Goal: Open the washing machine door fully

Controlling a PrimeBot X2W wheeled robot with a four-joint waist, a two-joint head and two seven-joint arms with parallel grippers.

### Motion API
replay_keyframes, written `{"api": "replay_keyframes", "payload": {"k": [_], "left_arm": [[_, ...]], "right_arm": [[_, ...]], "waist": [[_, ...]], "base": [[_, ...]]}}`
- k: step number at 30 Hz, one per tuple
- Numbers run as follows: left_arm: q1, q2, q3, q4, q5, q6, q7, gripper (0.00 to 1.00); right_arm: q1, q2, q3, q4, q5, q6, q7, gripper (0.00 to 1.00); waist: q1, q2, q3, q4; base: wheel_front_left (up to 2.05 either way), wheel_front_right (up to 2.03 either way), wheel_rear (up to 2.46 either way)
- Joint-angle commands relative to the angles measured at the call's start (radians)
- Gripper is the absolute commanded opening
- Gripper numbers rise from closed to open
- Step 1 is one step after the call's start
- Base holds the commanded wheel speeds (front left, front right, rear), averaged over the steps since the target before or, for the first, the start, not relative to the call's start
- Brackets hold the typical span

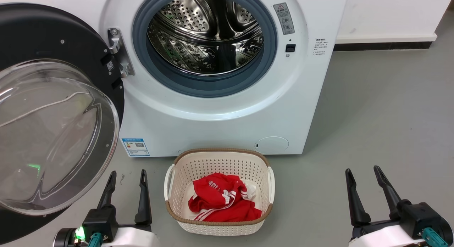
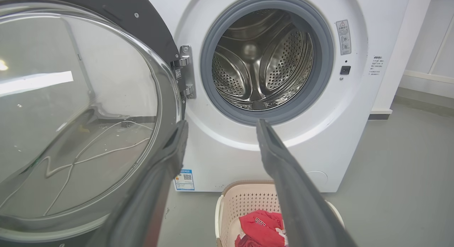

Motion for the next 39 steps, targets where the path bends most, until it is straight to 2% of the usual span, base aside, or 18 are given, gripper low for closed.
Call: {"api": "replay_keyframes", "payload": {"k": [1, 9, 10, 13, 24, 39], "left_arm": [[0.006, 0.000, 0.001, 0.001, 0.004, 0.005, -0.002, 1.00], [0.009, -0.002, 0.004, 0.001, 0.008, -0.001, -0.002, 1.00], [0.000, -0.001, 0.004, 0.001, 0.003, -0.002, 0.000, 0.00], [0.002, -0.004, 0.009, 0.029, -0.013, -0.004, 0.008, 0.00], [-0.025, -0.005, 0.029, 0.051, -0.246, -0.027, 0.067, 0.00], [-0.051, -0.006, 0.044, 0.068, -0.514, -0.055, 0.128, 0.00]], "right_arm": [[0.007, 0.001, 0.001, 0.002, 0.003, -0.001, -0.001, 1.00], [0.009, 0.001, -0.001, 0.001, 0.013, -0.001, -0.001, 1.00], [0.000, 0.000, -0.001, 0.001, 0.007, 0.000, 0.000, 0.00], [0.008, 0.000, 0.003, 0.020, 0.021, 0.000, 0.002, 0.00], [-0.023, -0.014, -0.002, 0.040, 0.266, 0.000, 0.047, 0.00], [-0.056, -0.024, -0.009, 0.065, 0.540, 0.000, 0.100, 0.00]], "waist": [[0.0000, 0.0000, 0.000, 0.000], [0.0000, 0.0000, 0.000, 0.001], [0.0000, 0.0000, 0.000, 0.001], [0.0000, 0.0000, 0.001, 0.001], [0.0000, 0.0000, 0.003, 0.003], [0.0000, 0.0000, 0.006, 0.004]], "base": [[0.00, 0.00, 0.00], [0.00, 0.00, 0.00], [0.00, 0.00, 0.00], [0.00, 0.00, 0.00], [0.00, 0.00, 0.00], [0.00, 0.00, 0.00]]}}
